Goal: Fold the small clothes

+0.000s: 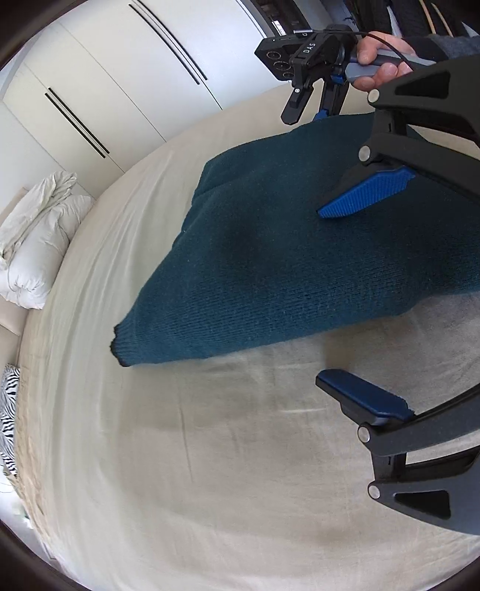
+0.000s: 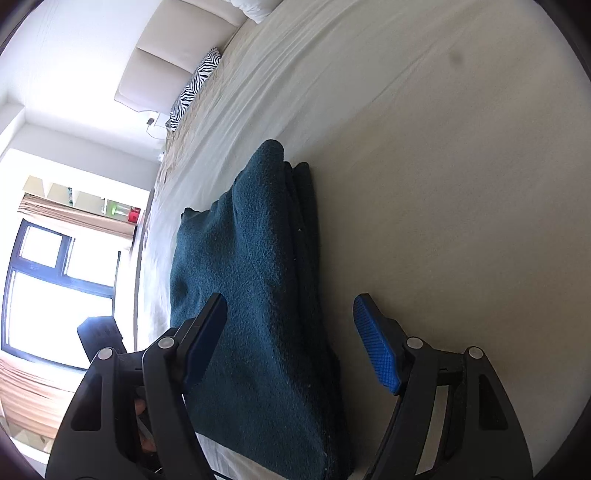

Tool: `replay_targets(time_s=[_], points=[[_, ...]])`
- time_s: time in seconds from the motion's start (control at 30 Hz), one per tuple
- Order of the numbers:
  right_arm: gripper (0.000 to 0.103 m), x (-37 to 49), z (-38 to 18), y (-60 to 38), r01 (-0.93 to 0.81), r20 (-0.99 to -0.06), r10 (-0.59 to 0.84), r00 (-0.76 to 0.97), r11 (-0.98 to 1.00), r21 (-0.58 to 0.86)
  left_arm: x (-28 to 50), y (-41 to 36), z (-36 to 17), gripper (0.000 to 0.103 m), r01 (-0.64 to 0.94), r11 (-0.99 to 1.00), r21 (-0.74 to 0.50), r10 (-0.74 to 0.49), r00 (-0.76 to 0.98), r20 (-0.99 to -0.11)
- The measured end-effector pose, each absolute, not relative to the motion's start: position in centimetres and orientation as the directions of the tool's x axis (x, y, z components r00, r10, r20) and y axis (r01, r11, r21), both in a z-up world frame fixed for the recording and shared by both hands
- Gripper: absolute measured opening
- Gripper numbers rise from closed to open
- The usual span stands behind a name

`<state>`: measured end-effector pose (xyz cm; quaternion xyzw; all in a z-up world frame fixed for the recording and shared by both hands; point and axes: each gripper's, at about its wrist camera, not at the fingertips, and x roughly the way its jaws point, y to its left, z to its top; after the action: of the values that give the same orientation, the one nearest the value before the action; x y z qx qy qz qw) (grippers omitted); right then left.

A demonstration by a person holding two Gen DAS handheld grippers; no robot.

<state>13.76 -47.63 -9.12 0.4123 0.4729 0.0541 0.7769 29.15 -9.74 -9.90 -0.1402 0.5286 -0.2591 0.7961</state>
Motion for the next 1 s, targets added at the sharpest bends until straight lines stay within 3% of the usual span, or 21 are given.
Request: replay_targets(time_s=[0.13, 0.17, 0.2, 0.27, 0.43, 0.6, 0.73, 1.0], points=[[0.066, 16.1, -9.9, -47.3, 0.293, -0.693, 0.501, 0.519, 0.657, 0.694, 30.3, -10.3, -10.5, 0.089, 0.245, 0.818, -0.52, -0.573, 0.274, -0.772], [0.059, 16.6, -9.9, -47.0, 0.286, -0.699, 0.504, 0.507, 0.667, 0.688, 30.5, -10.5, -10.5, 0.088, 0.245, 0.82, -0.518, -0.571, 0.271, -0.775], [0.048, 16.6, -9.8, -47.0, 0.277, -0.708, 0.508, 0.491, 0.679, 0.679, 30.6, -10.8, -10.5, 0.081, 0.248, 0.818, -0.519, -0.573, 0.264, -0.776], [0.042, 17.7, -10.0, -46.0, 0.272, -0.743, 0.49, 0.456, 0.718, 0.64, 31.0, -11.6, -10.7, 0.065, 0.252, 0.798, -0.547, -0.598, 0.229, -0.768], [0.031, 18.6, -9.9, -45.2, 0.293, -0.809, 0.418, 0.413, 0.78, 0.553, 31.2, -13.4, -10.7, 0.055, 0.26, 0.824, -0.503, -0.559, 0.232, -0.796], [0.021, 18.6, -7.4, -40.9, 0.24, -0.909, 0.175, 0.377, 0.93, 0.279, 30.3, -14.4, -9.5, 0.045, 0.29, 0.853, -0.435, -0.508, 0.267, -0.819], [0.019, 17.3, -3.7, -36.7, 0.187, -0.909, 0.026, 0.415, 0.976, 0.113, 28.2, -13.7, -6.7, 0.038, 0.318, 0.861, -0.396, -0.489, 0.306, -0.817], [0.019, 9.9, 3.6, -28.8, 0.074, -0.839, 0.124, 0.53, 0.979, 0.191, 20.0, -5.2, 0.1, 0.038, 0.366, 0.863, -0.349, -0.486, 0.405, -0.775]])
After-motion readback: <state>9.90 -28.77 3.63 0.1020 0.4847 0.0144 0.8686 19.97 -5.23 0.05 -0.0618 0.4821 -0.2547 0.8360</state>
